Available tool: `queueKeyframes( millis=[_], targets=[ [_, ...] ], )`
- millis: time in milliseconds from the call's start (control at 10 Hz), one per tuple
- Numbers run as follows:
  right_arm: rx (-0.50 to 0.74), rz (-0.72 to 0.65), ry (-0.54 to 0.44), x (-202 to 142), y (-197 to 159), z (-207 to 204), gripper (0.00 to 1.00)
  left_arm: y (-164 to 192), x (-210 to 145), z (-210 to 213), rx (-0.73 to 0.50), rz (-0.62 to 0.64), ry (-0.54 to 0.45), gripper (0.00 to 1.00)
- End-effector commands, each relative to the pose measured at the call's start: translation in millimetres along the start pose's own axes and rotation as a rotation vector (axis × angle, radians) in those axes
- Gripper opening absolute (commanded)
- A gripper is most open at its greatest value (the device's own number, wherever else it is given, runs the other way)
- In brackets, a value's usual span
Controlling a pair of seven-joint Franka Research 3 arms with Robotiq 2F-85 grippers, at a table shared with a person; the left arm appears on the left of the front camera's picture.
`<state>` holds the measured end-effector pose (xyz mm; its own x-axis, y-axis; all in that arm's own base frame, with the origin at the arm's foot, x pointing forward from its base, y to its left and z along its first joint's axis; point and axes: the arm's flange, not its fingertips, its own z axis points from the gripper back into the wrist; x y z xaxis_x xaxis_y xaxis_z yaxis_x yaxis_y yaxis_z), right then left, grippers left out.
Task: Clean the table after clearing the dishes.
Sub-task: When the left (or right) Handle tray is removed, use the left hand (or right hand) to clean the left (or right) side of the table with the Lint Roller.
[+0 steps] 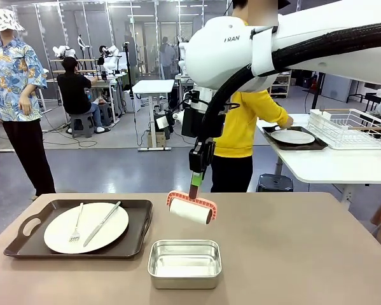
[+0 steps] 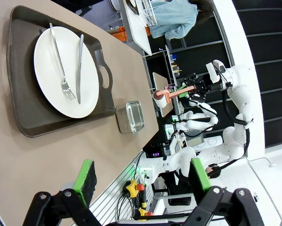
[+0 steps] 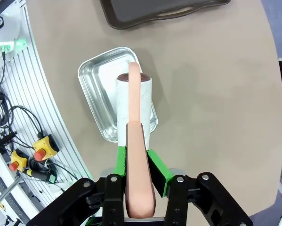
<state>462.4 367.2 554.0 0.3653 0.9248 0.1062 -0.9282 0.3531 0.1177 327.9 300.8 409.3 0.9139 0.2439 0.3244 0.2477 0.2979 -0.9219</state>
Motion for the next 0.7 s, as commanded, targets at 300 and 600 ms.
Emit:
queueKeyframes(
  millis=[300, 600],
  targets=[
    [0.033, -0.072, -0.071, -4.4, -13.2, 1.7, 0.23, -1.2, -1.1, 2.0, -0.004, -0.007, -0.002, 1.00],
    [0.019, -0.400, -0.248, -45.2, -44.6, 11.7, 0.23, -1.2, -1.1, 2.0, -0.004, -0.007, -0.002, 1.00]
  ],
)
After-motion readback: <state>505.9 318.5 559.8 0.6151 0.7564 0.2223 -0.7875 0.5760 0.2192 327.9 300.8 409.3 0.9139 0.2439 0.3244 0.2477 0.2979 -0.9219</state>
